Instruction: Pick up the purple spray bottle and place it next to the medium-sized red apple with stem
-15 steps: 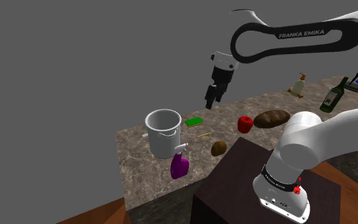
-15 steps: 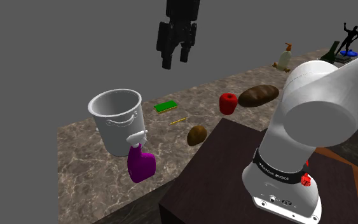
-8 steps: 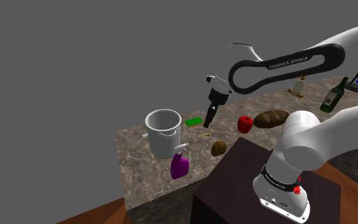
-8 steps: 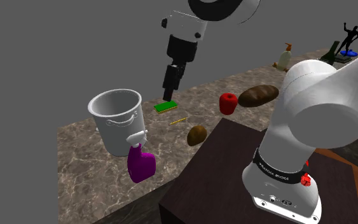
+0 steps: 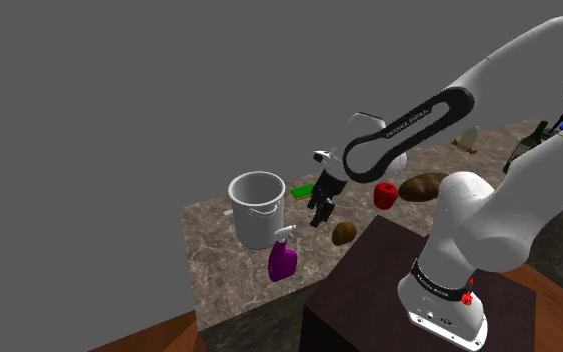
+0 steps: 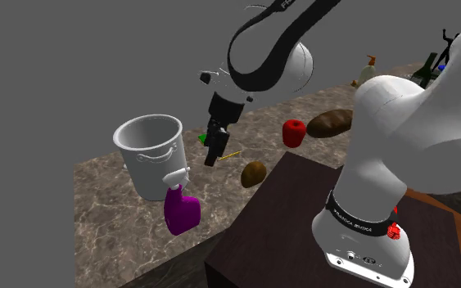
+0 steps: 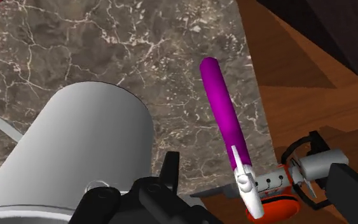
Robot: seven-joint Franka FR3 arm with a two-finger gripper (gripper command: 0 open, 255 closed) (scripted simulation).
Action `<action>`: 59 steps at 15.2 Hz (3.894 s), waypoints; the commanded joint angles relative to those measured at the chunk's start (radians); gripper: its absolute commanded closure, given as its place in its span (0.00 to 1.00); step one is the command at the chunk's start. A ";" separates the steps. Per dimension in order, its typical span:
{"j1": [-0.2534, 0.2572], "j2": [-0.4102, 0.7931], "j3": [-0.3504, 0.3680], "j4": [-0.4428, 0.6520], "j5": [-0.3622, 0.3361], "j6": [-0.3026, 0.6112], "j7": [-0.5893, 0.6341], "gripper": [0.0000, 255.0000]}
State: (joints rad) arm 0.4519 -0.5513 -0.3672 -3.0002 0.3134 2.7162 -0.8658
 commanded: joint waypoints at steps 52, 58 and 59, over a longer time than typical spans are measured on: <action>1.175 0.130 -1.011 0.145 0.407 0.385 -0.803 1.00; 0.839 0.161 -0.678 0.130 0.339 0.267 -0.691 1.00; 0.786 0.158 -0.629 0.128 0.318 0.250 -0.667 1.00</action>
State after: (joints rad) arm 1.3022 -0.3940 -1.0604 -2.8703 0.6526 2.9880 -1.5630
